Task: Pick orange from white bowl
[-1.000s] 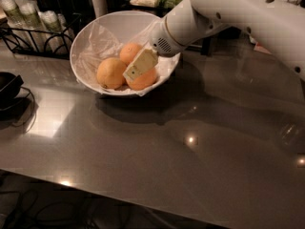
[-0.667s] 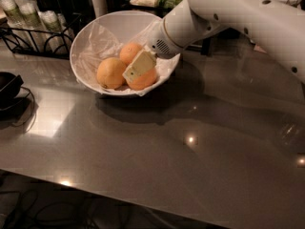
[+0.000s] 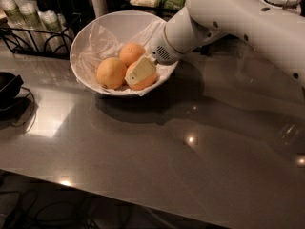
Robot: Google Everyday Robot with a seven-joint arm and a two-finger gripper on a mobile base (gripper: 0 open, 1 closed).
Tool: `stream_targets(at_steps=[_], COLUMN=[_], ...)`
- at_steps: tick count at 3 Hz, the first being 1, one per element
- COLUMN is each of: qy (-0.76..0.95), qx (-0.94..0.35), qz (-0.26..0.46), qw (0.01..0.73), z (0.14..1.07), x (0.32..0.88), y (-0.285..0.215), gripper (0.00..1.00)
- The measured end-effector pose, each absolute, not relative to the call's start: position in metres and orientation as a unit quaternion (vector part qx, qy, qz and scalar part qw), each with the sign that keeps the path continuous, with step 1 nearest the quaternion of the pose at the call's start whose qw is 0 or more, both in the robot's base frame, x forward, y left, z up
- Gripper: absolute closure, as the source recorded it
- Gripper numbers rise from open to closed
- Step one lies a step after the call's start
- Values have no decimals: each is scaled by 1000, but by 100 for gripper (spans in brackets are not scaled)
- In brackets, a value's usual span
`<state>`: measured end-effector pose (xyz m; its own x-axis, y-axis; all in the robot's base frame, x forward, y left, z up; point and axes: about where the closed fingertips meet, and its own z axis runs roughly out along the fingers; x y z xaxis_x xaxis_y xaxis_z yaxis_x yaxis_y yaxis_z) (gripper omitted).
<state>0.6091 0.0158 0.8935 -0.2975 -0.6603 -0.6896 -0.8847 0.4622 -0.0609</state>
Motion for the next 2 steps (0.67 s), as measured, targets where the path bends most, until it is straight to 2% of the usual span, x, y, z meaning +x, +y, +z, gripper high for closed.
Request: stream_targets(at_steps=[1,2], qy=[794,797], qx=[-484,-481], qz=[168,165], qw=[328,324], z=[887,883], x=[607,608], y=[16,17], gripper=[27,18])
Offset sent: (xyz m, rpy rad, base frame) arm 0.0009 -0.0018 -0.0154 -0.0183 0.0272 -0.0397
